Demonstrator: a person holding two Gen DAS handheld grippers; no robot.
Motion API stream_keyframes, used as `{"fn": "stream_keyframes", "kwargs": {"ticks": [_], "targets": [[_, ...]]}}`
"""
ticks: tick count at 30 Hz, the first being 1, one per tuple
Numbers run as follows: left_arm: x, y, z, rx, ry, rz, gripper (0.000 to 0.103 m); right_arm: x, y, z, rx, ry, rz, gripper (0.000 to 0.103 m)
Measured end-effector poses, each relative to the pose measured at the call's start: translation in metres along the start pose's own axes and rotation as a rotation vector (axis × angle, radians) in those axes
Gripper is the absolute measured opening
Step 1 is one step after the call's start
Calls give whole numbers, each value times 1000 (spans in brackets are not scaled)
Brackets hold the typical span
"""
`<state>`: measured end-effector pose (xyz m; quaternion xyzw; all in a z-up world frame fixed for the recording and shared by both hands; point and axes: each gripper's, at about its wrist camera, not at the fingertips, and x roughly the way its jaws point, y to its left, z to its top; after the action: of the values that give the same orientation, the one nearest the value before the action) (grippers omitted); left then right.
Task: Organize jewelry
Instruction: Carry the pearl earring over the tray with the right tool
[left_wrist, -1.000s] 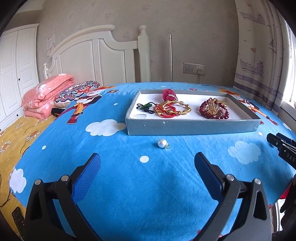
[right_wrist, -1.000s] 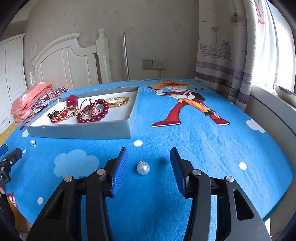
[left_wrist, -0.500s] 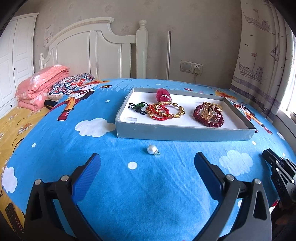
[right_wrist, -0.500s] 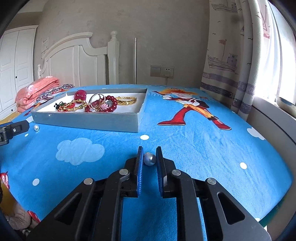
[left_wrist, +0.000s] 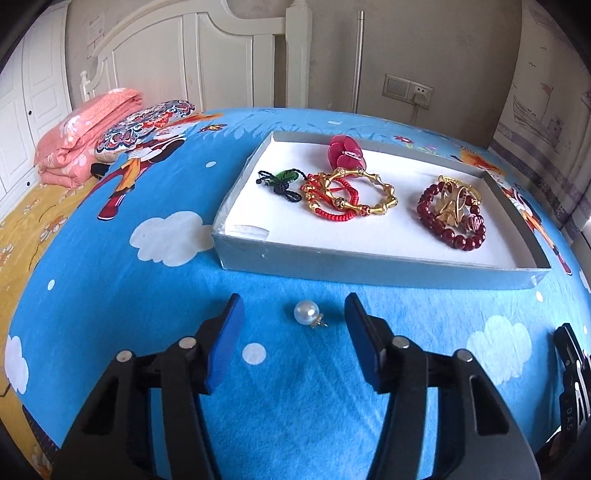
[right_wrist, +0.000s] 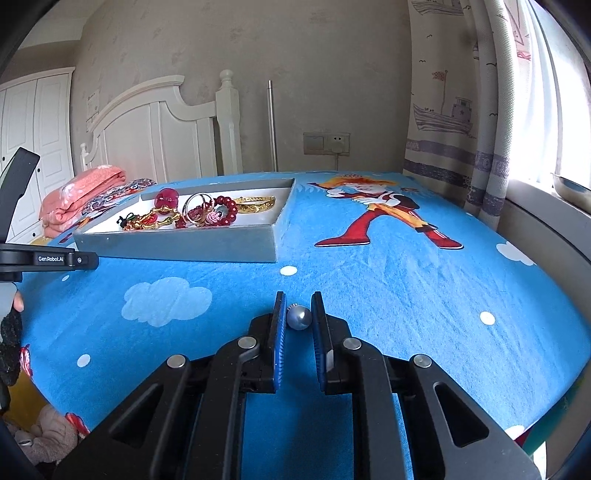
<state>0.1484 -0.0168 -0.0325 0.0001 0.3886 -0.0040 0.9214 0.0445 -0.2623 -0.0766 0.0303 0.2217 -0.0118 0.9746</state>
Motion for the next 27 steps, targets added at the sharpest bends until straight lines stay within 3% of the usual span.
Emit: {"fn": "stream_keyframes", "kwargs": {"ticks": [3,10,19,27], "targets": [[-2,-6,-4,46,-26,12,15,0,-1,0,4,0,0,15],[-11,-1,-11,47,-50,-8,14,-4,9,-1,-27,-5,1,15],[-38,6,-43,64,-164,-65,14,-15,41,0,-132,-21,37,15],[-47,4,-56,83,-220,-58,14,-19,67,4,-201,-23,64,15]]}}
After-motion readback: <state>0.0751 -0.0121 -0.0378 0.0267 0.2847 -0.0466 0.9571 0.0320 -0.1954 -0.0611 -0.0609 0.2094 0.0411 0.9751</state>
